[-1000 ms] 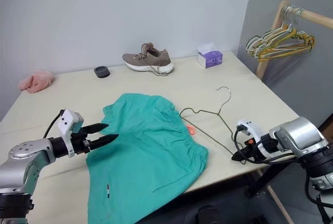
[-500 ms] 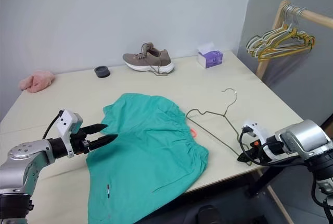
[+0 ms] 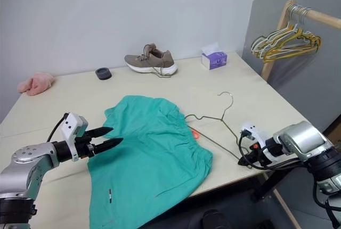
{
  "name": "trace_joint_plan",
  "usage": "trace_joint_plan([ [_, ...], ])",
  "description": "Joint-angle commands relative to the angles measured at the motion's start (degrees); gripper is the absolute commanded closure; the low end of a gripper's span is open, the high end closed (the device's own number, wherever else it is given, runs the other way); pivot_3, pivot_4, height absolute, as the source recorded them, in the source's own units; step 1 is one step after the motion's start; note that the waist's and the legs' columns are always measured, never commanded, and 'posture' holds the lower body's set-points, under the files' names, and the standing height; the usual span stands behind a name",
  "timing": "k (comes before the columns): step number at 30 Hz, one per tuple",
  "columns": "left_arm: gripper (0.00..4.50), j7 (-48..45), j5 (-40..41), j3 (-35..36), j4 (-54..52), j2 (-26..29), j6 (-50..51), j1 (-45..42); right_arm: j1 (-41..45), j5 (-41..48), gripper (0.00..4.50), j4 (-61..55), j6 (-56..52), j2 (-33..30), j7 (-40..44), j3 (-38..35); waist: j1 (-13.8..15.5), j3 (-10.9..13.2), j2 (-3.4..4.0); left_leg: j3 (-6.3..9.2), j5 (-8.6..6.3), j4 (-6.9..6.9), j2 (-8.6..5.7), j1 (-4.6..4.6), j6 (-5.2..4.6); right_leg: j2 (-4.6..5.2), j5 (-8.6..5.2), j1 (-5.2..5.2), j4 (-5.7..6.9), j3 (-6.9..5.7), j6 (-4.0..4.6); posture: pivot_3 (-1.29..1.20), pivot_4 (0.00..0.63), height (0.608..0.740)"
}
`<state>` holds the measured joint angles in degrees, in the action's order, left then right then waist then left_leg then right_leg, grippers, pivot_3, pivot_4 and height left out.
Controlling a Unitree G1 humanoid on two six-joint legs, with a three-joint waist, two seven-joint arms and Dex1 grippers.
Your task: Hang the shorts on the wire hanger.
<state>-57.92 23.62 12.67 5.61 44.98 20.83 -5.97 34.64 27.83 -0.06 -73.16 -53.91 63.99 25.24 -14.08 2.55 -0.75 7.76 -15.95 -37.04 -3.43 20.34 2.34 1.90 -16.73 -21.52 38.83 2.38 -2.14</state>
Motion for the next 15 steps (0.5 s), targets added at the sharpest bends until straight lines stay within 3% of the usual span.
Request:
trace_joint_plan([
  [1, 1.1, 0.77, -0.1, 1.11, -2.18, 0.4, -0.57, 0.31, 2.16, 0.96, 4.5, -3.8, 1.6, -2.88, 4.29, -0.23, 0.13, 0.0, 0.0, 0.0, 0.0, 0.01, 0.0, 0.0, 0.0, 0.0, 0.0, 0.0, 0.0, 0.0, 0.0, -0.26, 0.0, 0.74],
  [6, 1.1, 1.47, -0.17, 1.31, -1.74, 0.44, -0.88, 0.09, 1.13, 1.27, 4.5, -9.91, 2.9, -5.28, 7.52, 1.54, 0.4, 0.0, 0.0, 0.02, 0.0, 0.02, 0.0, 0.02, 0.0, 0.01, 0.0, -0.03, -0.01, -0.03, 0.0, -0.26, 0.0, 0.74],
  [15, 1.1, 1.66, -0.42, 0.84, -2.06, 0.38, -0.91, 0.19, -0.09, -3.71, 4.5, -3.98, 2.9, 1.06, -1.08, 1.75, 0.89, -0.02, -0.03, -0.03, 0.0, -0.03, -0.01, 0.01, 0.0, 0.02, 0.0, -0.02, 0.0, 0.0, 0.0, -0.25, 0.0, 0.74],
])
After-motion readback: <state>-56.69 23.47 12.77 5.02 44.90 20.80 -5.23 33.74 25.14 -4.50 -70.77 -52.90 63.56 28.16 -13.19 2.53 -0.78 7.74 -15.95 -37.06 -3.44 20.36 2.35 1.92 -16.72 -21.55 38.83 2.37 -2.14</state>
